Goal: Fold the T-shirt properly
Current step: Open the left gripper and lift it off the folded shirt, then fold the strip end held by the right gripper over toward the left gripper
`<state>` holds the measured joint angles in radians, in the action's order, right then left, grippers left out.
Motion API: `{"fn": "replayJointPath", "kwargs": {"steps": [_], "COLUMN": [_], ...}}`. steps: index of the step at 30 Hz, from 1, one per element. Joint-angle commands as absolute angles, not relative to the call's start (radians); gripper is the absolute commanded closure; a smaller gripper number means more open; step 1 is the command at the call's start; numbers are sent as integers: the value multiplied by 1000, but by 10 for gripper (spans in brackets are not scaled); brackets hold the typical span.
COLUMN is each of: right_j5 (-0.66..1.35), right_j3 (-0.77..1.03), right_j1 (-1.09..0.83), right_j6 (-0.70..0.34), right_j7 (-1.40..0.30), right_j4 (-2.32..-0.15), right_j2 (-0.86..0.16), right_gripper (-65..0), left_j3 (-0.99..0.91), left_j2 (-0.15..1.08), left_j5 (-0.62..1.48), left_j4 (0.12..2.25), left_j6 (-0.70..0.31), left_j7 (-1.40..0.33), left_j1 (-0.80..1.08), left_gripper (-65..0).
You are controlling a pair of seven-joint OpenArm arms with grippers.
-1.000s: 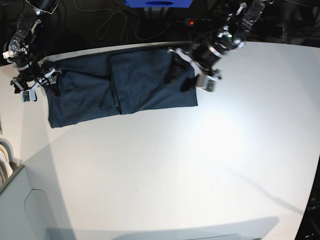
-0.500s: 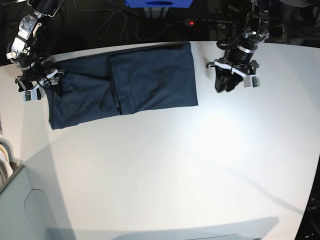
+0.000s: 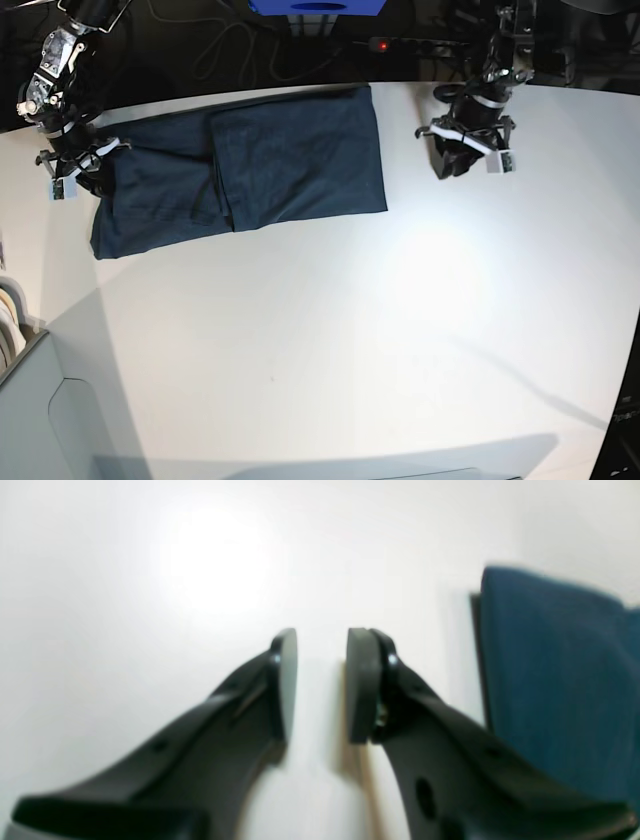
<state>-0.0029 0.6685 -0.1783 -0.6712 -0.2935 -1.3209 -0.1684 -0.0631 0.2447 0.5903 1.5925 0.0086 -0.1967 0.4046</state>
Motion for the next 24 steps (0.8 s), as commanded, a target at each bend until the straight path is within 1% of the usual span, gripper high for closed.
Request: {"fn": "replayJointPath", "kwargs": {"steps": [1,7,9,11,18,24], "right_j5": [-19,-19,-19,-19,-21,-24], "right_j3": [673,662,633,615,460,239], "right_j1": [-183,-226,-242,-260,-337,-404], "right_j6": [-698,-698,-698,-698,-698,-698], "right_j7": [-312,-312,-312,-312,-314,-314], "right_j4": [-1351,-1521,-1593,-1661,-1890,-2026], "right_j2": [-171,-136,-102,-91,-50,-53], "right_gripper": [-1,-1,-1,-1,-1,-1], "left_j3": [-62,-61,-56,-30,33,33], "left_j2": [236,185,174,173,174,170], "left_j5": [591,587,587,587,587,587], "left_j4": [1604,1603,1600,1580,1518,1503], "left_j6": [-1,-1,-1,-1,-1,-1], "left_j7": [-185,-186,-186,-186,-186,-186], "left_j1": [403,381,380,377,343,325], "left_gripper": [-160,-156,-156,-156,-156,-156]}}
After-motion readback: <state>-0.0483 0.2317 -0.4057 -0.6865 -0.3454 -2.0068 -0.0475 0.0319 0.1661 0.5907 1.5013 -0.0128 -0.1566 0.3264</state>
